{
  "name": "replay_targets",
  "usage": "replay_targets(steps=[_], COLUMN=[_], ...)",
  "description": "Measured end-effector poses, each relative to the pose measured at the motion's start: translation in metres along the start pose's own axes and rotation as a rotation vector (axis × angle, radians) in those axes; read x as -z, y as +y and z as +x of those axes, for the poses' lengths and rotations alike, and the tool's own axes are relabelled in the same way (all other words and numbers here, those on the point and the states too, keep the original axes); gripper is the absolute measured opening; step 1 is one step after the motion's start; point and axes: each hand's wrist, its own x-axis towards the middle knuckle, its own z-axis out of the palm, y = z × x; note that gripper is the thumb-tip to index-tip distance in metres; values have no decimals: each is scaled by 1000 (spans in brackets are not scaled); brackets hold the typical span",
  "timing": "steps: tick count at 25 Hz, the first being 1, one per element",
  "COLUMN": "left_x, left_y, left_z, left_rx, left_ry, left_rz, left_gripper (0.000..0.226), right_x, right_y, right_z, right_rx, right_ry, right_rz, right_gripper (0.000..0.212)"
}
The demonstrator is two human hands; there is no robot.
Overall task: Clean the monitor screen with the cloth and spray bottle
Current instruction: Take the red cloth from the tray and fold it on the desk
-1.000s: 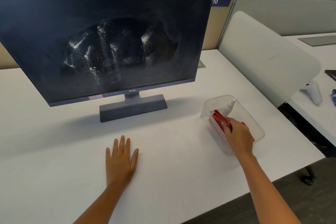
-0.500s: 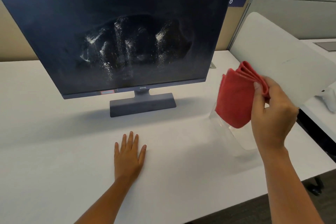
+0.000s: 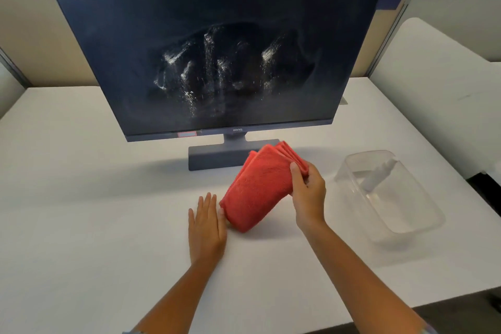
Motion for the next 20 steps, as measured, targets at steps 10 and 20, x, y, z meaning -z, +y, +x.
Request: replay_targets(steps=[10,20], left_x=[-4,-3], left_y=[0,31], left_z=[0,31], left_rx=[-75,-45], left_ry=[-86,-117], left_rz=[157,-36], left_gripper=[50,49], right_x=[22,1], right_y=[73,91], right_z=[-13,-38], right_rx=[295,540], right_ry=[-201,-525], right_rz=[-778,-1275], right_gripper=[63,71])
